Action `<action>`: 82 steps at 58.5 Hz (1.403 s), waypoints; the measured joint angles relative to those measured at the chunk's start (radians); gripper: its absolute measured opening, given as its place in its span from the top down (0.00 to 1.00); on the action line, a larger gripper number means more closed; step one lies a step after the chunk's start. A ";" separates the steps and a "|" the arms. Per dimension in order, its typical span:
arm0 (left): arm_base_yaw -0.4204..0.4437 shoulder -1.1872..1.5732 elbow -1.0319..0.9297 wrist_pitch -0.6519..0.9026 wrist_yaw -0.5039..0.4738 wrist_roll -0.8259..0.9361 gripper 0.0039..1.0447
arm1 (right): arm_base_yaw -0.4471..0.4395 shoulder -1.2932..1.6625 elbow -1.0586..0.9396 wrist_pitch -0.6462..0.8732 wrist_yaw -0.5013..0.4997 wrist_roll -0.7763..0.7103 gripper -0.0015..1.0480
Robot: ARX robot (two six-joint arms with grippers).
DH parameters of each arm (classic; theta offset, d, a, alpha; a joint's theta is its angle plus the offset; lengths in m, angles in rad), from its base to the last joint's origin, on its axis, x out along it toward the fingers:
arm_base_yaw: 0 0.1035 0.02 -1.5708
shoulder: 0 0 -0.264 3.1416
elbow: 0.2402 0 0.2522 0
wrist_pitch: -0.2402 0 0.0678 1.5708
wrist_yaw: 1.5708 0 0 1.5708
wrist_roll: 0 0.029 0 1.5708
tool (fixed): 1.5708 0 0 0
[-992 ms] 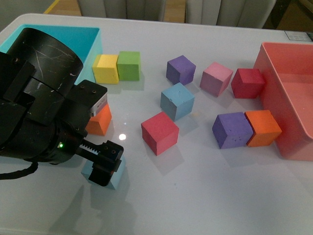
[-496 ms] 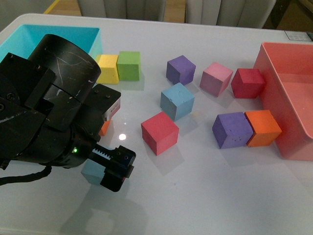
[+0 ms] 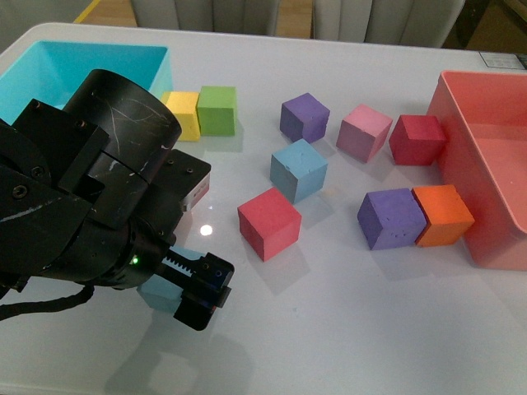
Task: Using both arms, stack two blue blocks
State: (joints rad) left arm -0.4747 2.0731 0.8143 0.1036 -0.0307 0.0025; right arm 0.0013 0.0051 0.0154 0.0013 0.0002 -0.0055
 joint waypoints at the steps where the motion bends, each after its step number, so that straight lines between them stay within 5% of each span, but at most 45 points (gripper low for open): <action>1: 0.000 0.003 0.002 -0.001 0.000 0.000 0.08 | 0.000 0.000 0.000 0.000 0.000 0.000 0.09; 53: 0.007 0.109 0.102 -0.039 -0.005 -0.048 0.08 | 0.000 0.000 0.000 0.000 0.000 0.000 0.09; 69: 0.007 0.109 0.102 -0.051 -0.008 -0.068 0.46 | 0.000 0.000 0.000 0.000 0.000 0.000 0.09; 82: 0.008 0.091 0.101 -0.087 -0.027 -0.073 0.58 | 0.000 0.000 0.000 0.000 0.000 0.000 0.09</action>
State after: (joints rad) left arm -0.4671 2.1639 0.9154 0.0166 -0.0582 -0.0704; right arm 0.0013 0.0051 0.0154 0.0013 0.0002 -0.0055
